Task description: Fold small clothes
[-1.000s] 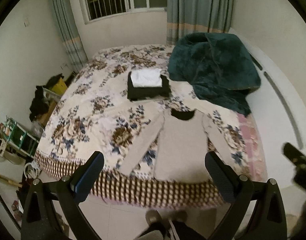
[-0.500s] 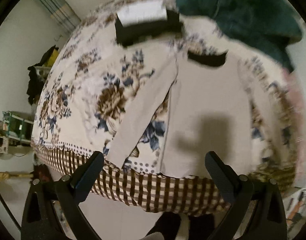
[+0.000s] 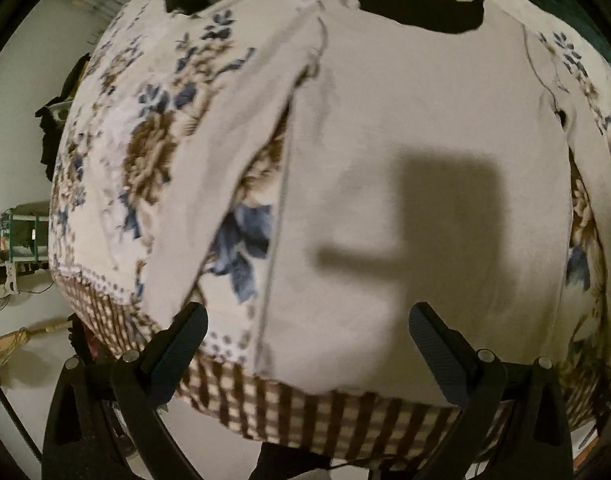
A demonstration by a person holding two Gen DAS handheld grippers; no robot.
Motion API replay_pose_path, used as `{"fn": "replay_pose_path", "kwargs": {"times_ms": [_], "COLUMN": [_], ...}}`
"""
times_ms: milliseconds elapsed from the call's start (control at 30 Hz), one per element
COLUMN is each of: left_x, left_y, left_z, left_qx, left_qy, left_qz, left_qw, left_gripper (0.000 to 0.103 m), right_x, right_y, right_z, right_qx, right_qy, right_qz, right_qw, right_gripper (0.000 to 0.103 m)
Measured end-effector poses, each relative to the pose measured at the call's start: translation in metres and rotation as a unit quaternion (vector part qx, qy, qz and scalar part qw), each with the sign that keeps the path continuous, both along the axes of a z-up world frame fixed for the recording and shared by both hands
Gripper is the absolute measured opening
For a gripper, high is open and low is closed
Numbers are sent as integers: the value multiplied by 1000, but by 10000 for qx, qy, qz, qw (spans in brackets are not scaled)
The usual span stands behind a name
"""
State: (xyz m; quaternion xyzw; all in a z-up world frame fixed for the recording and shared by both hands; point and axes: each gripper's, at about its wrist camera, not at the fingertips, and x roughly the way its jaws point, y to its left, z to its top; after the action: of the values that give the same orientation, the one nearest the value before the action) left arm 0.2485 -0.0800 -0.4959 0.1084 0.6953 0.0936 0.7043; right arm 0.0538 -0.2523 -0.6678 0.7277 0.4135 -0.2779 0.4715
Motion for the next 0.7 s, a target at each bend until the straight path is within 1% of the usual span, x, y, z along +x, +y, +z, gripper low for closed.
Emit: {"fn": "replay_pose_path", "kwargs": {"times_ms": [33,67,133,167,200,233,267,300,333,367,400,433,467,500,533,600,633,700], "left_x": [2,5,9,11,11,11,12,12,12,11,11,11,11,10,11,12,14,17], "left_y": [-3,-5,-8,-10,-11,-13,-14,-16,-16,-17,-16,-16,-14,-12,-9,-5,0,5], "left_z": [-5,-7,-10,-12,-14,-16,-19,-23,-26,-29,-32,-36,-39,-42,-44,-47,-49,-52], "left_qx": [-26,-49,-122,-175,-233,-265,-279,-288,-275,-248,-231,-228,-228,-215,-192,-176,-162,-142], "left_qy": [-5,-22,-83,-108,-137,-142,-129,-112,-108,-98,-80,-42,-5,21,23,33,43,39], "left_qz": [-21,-38,-91,-128,-183,-248,-299,-387,-450,-504,-540,-575,-596,-610,-611,-581,-544,-488], "left_qw": [10000,10000,9999,9997,9995,9992,9991,9988,9985,9984,9982,9981,9980,9979,9979,9981,9984,9987], "left_gripper": [103,103,103,103,103,103,103,103,103,103,103,103,103,103,103,103,103,103], "right_x": [6,13,27,35,42,45,48,54,58,57,50,36,19,6,0,-8,-7,5], "right_y": [-1,-1,0,3,8,14,19,23,24,21,16,9,3,-2,-5,-10,-12,-21], "right_z": [8,21,54,77,102,124,135,142,138,122,102,84,73,67,65,61,59,45], "right_qx": [-328,-700,-1487,-1969,-2461,-2922,-3179,-3428,-3466,-3262,-2920,-2543,-2274,-2104,-2027,-1987,-1969,-1880], "right_qy": [63,87,-67,-146,-203,-212,-137,108,409,794,1144,1317,1282,1176,1067,664,550,300], "right_qz": [115,282,715,1018,1327,1623,1835,2189,2497,2789,2913,2784,2394,2019,1800,1229,1094,805], "right_qw": [9994,9971,9863,9750,9599,9423,9301,9135,9032,8997,9038,9168,9351,9493,9566,9701,9727,9784], "right_gripper": [8,7,6,6,6,6,6,7,16,27,49,52,52,54,56,59,60,60]}}
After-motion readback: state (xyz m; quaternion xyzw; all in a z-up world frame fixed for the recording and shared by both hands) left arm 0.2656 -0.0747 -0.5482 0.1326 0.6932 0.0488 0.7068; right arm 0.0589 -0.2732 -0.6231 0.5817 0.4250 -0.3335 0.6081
